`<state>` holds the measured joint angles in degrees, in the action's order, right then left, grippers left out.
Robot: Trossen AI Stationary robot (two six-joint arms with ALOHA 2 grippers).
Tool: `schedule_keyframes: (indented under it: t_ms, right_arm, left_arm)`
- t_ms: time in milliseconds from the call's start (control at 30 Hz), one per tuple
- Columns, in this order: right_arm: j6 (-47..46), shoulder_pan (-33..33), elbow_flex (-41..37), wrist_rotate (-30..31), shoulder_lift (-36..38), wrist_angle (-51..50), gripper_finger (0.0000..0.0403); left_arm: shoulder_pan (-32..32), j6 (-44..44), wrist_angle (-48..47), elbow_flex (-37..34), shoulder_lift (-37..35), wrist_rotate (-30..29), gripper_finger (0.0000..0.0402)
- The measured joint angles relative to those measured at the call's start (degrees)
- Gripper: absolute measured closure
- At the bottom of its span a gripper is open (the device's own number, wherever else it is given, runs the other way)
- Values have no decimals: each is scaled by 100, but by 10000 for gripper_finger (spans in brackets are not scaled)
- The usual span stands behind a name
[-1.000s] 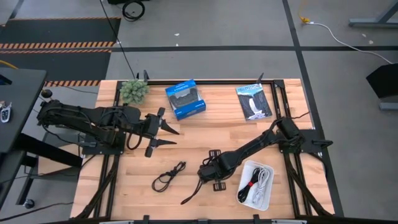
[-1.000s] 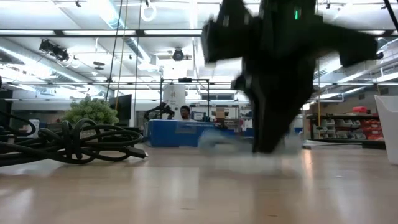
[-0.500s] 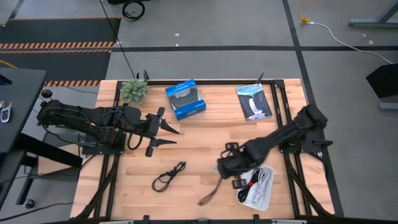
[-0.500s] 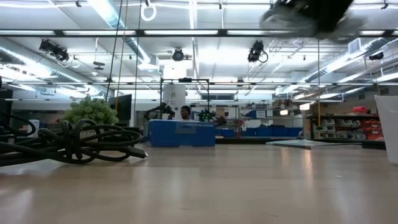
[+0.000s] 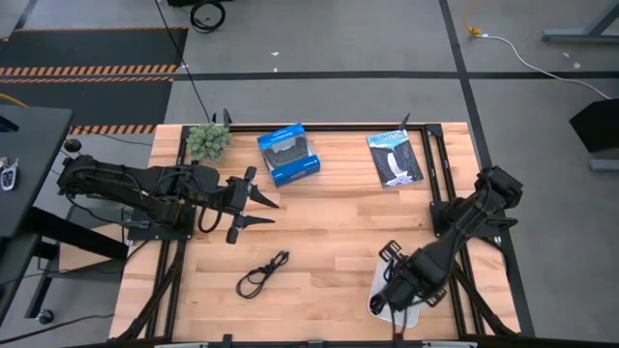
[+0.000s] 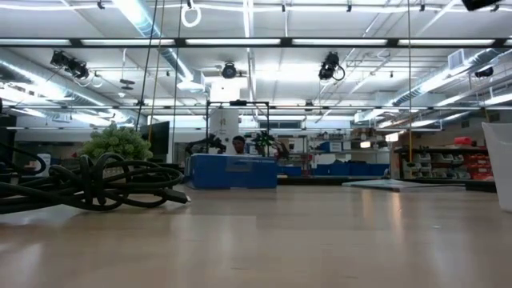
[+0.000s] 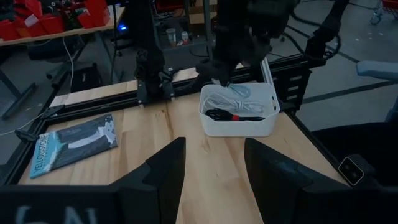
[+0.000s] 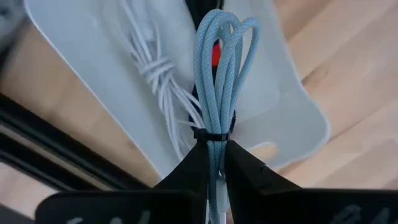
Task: Pick and place USB-C Cables
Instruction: Put the blue charger cable into the white bin
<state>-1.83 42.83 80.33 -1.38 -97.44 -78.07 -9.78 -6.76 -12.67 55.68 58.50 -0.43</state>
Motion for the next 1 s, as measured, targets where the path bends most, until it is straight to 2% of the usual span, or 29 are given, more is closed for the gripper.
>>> schedule_keyframes:
  t_ms: [100, 267, 367, 600, 833, 1000]
  right_arm:
    - [336, 95, -345, 330, -5, 353, 361]
    - [1105, 103, -671, 440, -235, 568, 361]
    - [1552, 104, -642, 464, -555, 598, 361]
    - [1935, 142, -208, 442, -1293, 661, 360]
    - [1076, 141, -92, 416, -1776, 653, 316]
    - [94, 142, -94, 272, -1620, 524, 275]
  left_arm:
    - [0, 0, 2, 0, 0, -3, 230]
    - [2, 1, -2, 0, 0, -201, 230]
    - [2, 2, -9, 0, 0, -260, 230]
    - [2, 9, -14, 0, 0, -260, 230]
    - [2, 10, -13, 0, 0, -257, 230]
    - [-9, -117, -30, 4, 131, -18, 230]
